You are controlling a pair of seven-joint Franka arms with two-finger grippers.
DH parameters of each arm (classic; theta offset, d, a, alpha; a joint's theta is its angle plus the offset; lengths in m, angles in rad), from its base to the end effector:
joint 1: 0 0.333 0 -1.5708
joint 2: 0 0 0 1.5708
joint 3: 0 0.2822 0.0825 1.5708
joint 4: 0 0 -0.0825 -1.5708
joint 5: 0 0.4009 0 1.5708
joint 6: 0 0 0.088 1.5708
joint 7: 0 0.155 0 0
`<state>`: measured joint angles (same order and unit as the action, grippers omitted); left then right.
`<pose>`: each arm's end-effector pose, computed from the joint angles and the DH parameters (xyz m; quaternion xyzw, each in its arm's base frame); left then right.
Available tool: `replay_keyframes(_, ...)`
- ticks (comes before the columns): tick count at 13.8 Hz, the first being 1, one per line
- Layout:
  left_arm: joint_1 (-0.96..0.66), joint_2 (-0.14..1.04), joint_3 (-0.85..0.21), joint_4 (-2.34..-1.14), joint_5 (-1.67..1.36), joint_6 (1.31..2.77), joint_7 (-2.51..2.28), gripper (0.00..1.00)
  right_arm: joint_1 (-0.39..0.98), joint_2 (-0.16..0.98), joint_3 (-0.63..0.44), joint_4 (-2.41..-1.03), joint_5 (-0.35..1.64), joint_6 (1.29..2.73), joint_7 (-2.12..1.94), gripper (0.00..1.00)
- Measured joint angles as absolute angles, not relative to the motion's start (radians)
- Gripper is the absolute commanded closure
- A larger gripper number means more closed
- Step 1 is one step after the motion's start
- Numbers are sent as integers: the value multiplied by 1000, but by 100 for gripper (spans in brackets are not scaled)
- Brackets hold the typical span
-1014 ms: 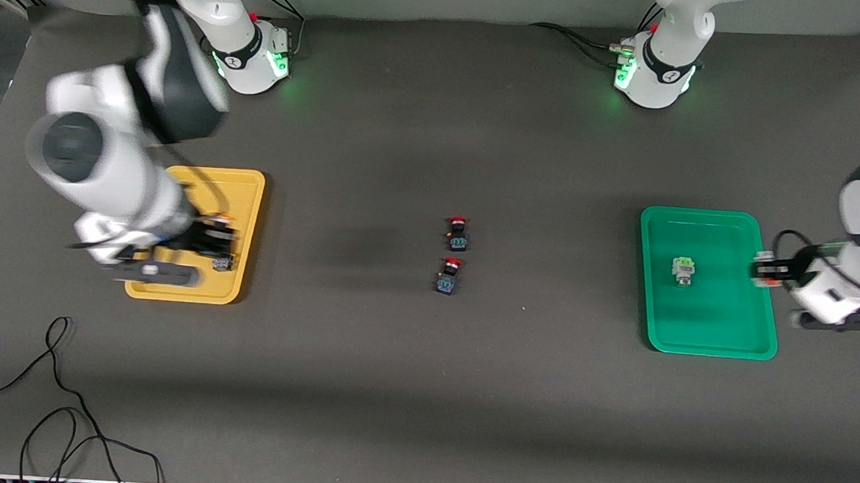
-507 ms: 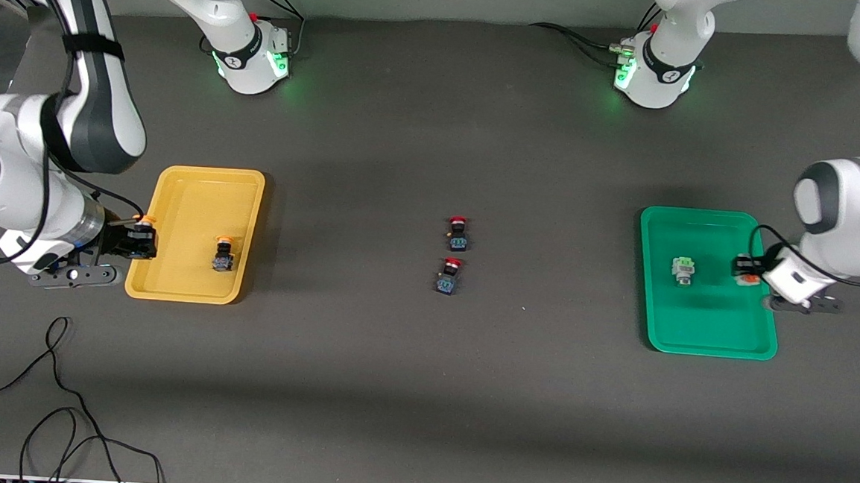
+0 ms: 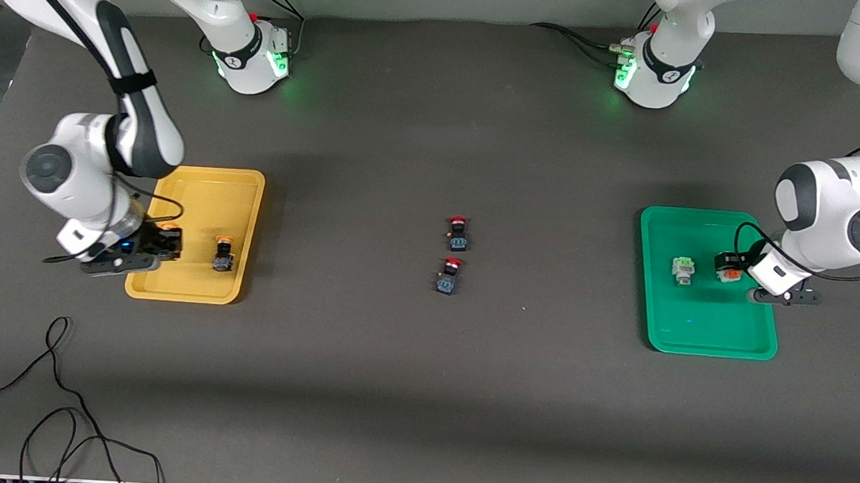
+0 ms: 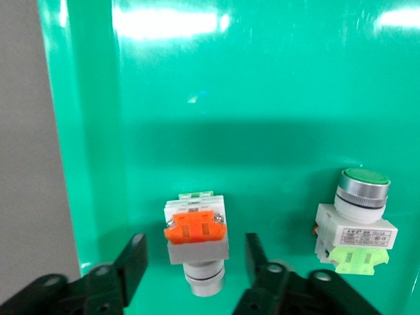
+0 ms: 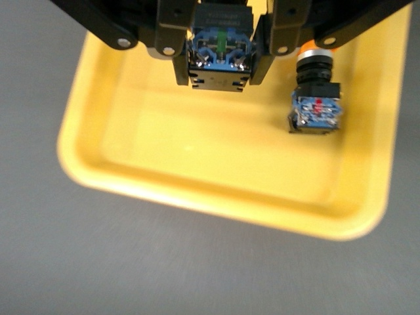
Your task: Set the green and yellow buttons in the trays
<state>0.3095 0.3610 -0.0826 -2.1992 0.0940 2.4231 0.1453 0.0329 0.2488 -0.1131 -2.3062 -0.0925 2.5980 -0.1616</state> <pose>0.5188 0.1195 0.1133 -0.9976 -0.0050 0.0687 0.0011 0.5329 -0.0466 0.1478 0.9957 0.0816 0.0169 0.0410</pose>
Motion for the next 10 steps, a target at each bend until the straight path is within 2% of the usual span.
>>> replay_keyframes(2, 310, 354, -83, -2143, 94, 2332, 160, 0, 32, 282, -115, -2328, -92, 2643, -162, 100)
replay_keyframes(4, 310, 331, -83, -2048, 94, 2177, 179, 0, 32, 300, -115, -2328, -92, 2656, -162, 100)
replay_keyframes(5, 310, 312, -84, -1993, 94, 2085, 183, 0, 30, 306, -115, -2328, -92, 2662, -162, 24)
replay_keyframes(6, 310, 288, -84, -1942, 94, 1998, 188, 0, 27, 311, -116, -2328, -92, 2668, -162, 0)
replay_keyframes(10, 309, 179, -96, -1797, 83, 1731, 199, 0, 20, 314, -117, -2324, -92, 2669, -162, 0)
